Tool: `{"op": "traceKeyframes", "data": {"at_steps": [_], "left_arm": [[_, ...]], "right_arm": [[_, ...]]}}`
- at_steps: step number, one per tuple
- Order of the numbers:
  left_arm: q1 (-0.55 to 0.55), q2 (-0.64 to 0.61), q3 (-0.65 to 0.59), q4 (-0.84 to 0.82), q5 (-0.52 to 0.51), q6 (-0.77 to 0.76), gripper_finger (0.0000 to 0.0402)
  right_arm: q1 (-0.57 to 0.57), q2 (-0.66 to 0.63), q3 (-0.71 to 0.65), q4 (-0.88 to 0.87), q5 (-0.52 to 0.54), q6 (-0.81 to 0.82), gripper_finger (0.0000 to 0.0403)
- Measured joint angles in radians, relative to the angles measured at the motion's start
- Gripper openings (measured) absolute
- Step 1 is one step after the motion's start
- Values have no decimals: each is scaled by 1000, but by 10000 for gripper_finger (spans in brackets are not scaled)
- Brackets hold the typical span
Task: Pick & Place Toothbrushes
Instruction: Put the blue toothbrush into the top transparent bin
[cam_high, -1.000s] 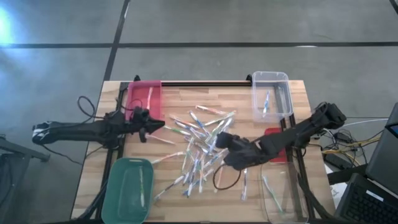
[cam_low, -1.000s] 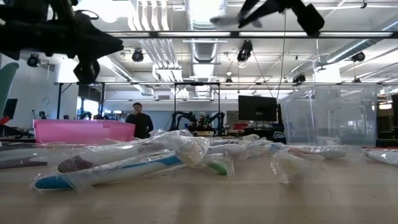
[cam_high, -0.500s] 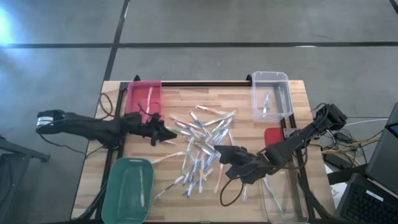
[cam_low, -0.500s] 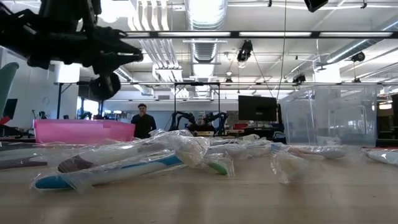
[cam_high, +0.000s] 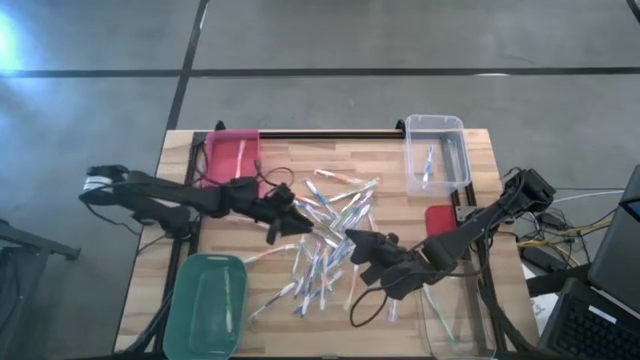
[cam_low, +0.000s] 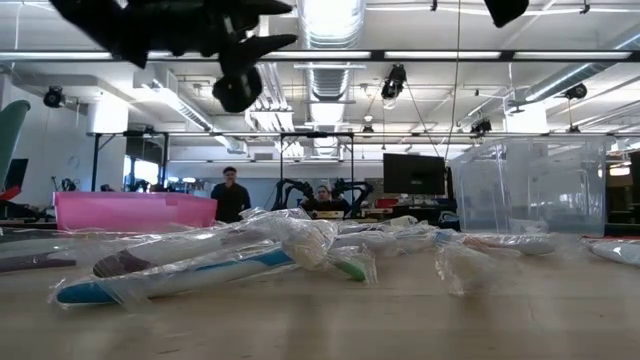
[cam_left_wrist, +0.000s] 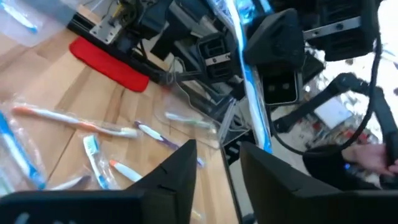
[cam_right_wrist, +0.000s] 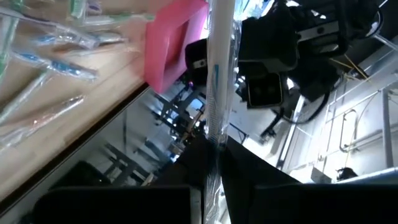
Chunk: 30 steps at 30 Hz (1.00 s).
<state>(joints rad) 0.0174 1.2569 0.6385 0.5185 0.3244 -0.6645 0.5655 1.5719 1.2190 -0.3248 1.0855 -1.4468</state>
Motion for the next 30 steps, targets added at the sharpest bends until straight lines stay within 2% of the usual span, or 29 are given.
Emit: {"op": "traceKeyframes", "data": {"at_steps": [5, 12, 16, 19, 30], "left_arm": [[-1, 96, 110, -77, 26, -1, 162], [-1, 214, 213, -81, 43, -94, 165], [0, 261, 262, -81, 120, -143, 165], [-1, 275, 291, -78, 166, -150, 165], [-2, 280, 339, -75, 219, -145, 165]], "right_arm": [[0, 0, 0, -9, 23, -5, 22], [0, 0, 0, -16, 74, -19, 22], [0, 0, 0, -16, 78, -29, 22], [0, 0, 0, -20, 77, -31, 22], [-10, 0, -3, -17, 70, -27, 22]]}}
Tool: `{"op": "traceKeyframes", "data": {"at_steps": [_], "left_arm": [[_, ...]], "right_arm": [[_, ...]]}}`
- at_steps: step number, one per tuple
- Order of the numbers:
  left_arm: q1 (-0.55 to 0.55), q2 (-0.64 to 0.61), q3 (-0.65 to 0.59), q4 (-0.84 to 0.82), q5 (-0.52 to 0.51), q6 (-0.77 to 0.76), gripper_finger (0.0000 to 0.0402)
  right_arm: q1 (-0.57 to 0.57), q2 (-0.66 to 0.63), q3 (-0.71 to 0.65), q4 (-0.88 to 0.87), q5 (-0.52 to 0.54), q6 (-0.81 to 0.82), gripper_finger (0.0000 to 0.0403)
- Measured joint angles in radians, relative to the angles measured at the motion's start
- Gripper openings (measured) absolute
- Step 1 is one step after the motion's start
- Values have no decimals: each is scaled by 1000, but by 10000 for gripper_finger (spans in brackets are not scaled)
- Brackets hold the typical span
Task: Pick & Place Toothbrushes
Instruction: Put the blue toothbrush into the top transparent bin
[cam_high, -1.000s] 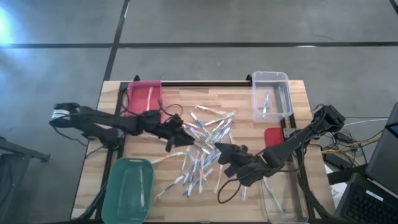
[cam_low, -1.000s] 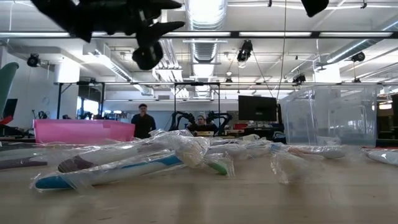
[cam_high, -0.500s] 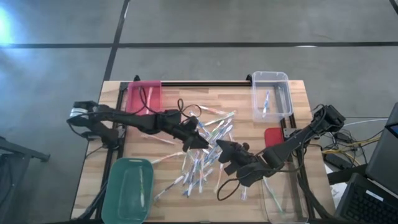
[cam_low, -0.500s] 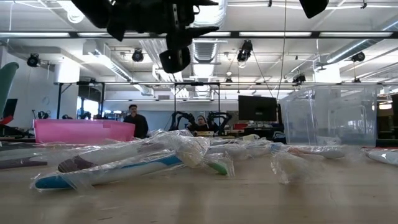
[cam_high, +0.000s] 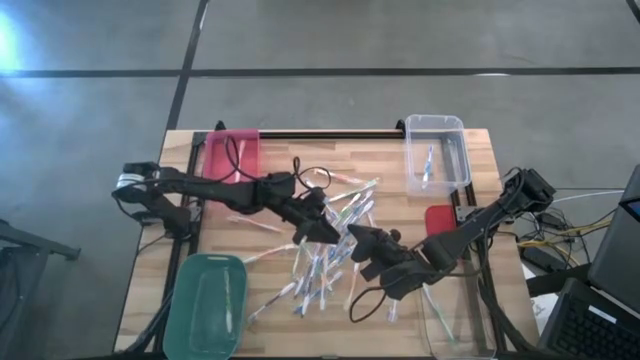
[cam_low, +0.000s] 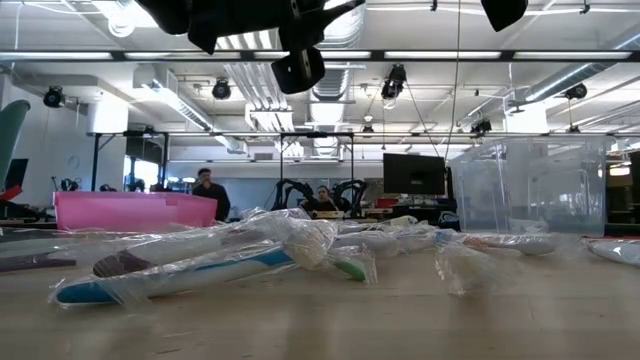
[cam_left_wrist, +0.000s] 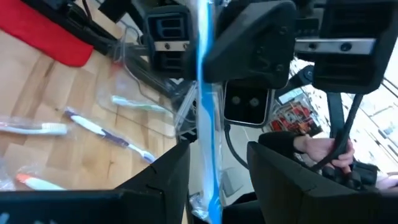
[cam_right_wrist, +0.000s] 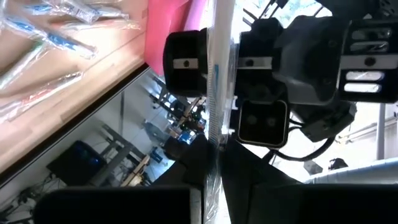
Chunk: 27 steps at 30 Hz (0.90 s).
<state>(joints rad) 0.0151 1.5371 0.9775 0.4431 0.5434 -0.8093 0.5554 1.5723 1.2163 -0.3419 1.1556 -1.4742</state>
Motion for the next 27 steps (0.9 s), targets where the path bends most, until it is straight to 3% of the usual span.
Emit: {"op": "traceKeyframes", "data": {"at_steps": [14, 27], "left_arm": [[0, 2, 4, -5, 7, 2, 162], [3, 1, 4, 0, 0, -2, 126]], "right_arm": [[-65, 0, 0, 27, -17, -37, 22], [-70, 0, -1, 109, -54, -91, 22]]}}
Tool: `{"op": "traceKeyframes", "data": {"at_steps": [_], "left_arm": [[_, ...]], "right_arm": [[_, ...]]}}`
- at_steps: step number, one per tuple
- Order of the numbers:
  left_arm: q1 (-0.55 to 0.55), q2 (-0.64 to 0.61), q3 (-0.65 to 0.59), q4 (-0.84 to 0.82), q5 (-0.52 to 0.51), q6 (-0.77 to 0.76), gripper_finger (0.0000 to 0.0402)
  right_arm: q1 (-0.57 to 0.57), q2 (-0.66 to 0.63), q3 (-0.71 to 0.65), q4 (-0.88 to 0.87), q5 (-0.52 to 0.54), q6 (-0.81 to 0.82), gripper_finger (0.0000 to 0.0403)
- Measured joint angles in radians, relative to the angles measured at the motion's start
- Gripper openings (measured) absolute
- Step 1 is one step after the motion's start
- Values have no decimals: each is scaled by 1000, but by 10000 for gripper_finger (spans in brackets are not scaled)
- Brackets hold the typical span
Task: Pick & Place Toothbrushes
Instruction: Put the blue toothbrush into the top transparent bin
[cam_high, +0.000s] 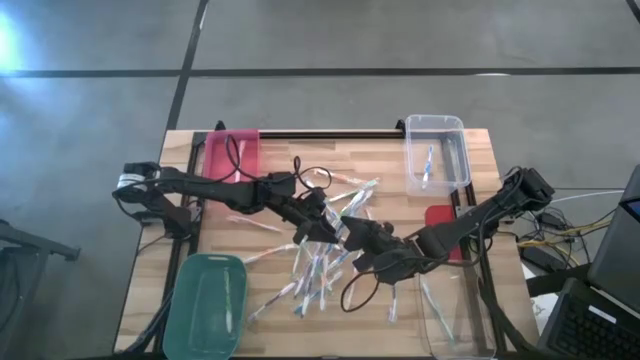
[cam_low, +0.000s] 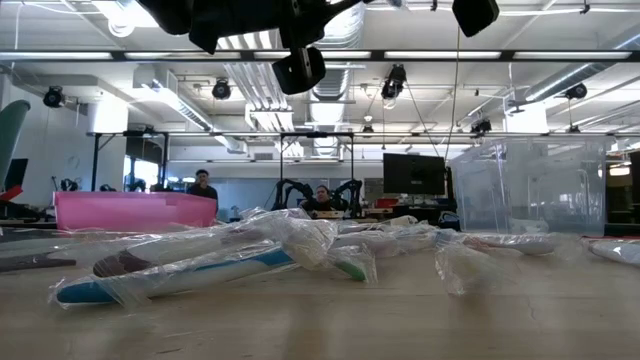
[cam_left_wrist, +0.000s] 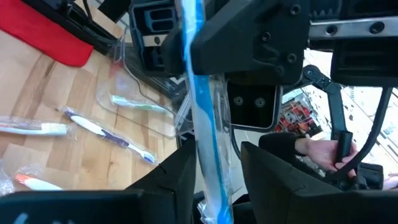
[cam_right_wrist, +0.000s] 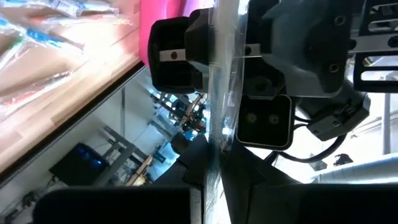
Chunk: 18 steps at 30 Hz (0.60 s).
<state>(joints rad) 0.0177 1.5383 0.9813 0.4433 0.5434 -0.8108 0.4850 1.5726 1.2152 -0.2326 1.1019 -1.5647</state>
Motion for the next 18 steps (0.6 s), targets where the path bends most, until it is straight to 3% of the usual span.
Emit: {"op": "traceKeyframes", "data": {"at_steps": [11, 18], "left_arm": [[0, 0, -1, -8, -11, -3, 35], [0, 0, -2, -6, -26, 7, 35]], "right_arm": [[-3, 0, 0, 13, -3, -10, 24], [-3, 0, 0, 16, -1, 30, 66]]}}
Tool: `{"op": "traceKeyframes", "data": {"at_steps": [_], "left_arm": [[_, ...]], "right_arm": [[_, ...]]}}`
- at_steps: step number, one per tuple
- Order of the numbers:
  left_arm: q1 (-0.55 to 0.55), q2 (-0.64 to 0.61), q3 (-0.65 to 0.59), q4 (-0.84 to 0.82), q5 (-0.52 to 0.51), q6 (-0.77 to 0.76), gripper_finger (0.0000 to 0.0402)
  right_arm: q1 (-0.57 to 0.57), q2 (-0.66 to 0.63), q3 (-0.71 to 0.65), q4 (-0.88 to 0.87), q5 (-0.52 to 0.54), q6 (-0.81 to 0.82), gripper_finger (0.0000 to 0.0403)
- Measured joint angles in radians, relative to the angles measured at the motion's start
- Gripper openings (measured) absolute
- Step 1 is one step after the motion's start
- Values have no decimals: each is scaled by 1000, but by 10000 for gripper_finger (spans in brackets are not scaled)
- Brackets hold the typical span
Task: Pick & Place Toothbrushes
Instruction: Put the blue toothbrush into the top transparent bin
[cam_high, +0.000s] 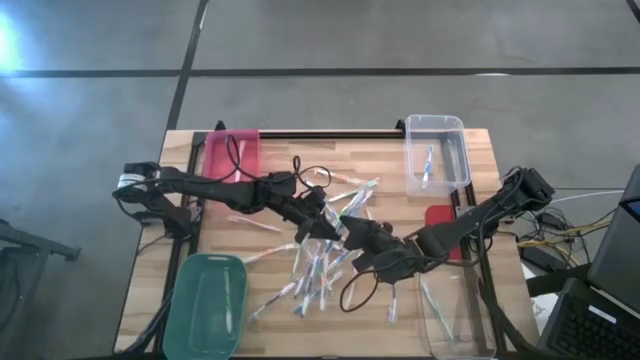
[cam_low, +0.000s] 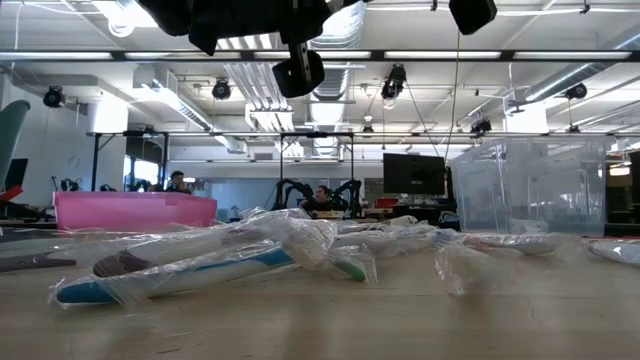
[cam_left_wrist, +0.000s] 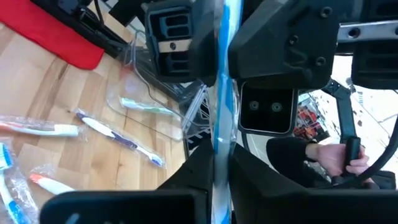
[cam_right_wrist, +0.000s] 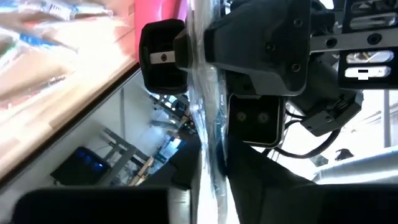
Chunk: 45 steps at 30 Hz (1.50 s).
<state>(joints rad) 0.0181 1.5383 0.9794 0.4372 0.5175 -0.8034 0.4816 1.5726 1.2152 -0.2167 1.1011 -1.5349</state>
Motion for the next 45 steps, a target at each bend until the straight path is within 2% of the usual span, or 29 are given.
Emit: {"op": "traceKeyframes", "data": {"at_steps": [3, 8, 13, 18, 21, 23, 25, 30, 33, 35, 40, 45], "left_arm": [[0, 0, 0, 6, 0, 22, 37], [6, 0, 1, 7, -16, 66, 29], [30, -1, 1, 9, -45, 143, 35], [71, -2, 2, 9, -94, 250, 31], [91, -2, 4, 18, -127, 330, 31], [94, -2, 3, 22, -164, 401, 32], [94, -2, 2, 21, -216, 486, 31], [68, 2, 0, 19, -363, 678, 29], [28, 3, -1, 35, -435, 815, 28], [1, 3, -2, 55, -468, 888, 28], [-66, 3, -2, 90, -514, 1061, 28], [-125, 4, -12, 102, -581, 1158, 28]], "right_arm": [[0, 0, 0, 0, 17, 89, 95], [1, -5, 0, -17, 108, 257, 142], [32, -8, 0, -20, 189, 303, 177], [90, -8, 0, -20, 248, 363, 191], [119, -8, 0, -20, 333, 515, 190], [132, -9, 0, -20, 441, 656, 186], [142, -18, -3, -34, 468, 826, 180], [164, -89, -11, -239, 299, 1351, 164], [151, -136, -28, -409, 112, 1664, 155], [132, -173, -54, -475, 6, 1819, 149], [111, -257, -175, -414, -116, 1976, 134], [110, -340, -307, -175, -163, 1973, 121]]}}
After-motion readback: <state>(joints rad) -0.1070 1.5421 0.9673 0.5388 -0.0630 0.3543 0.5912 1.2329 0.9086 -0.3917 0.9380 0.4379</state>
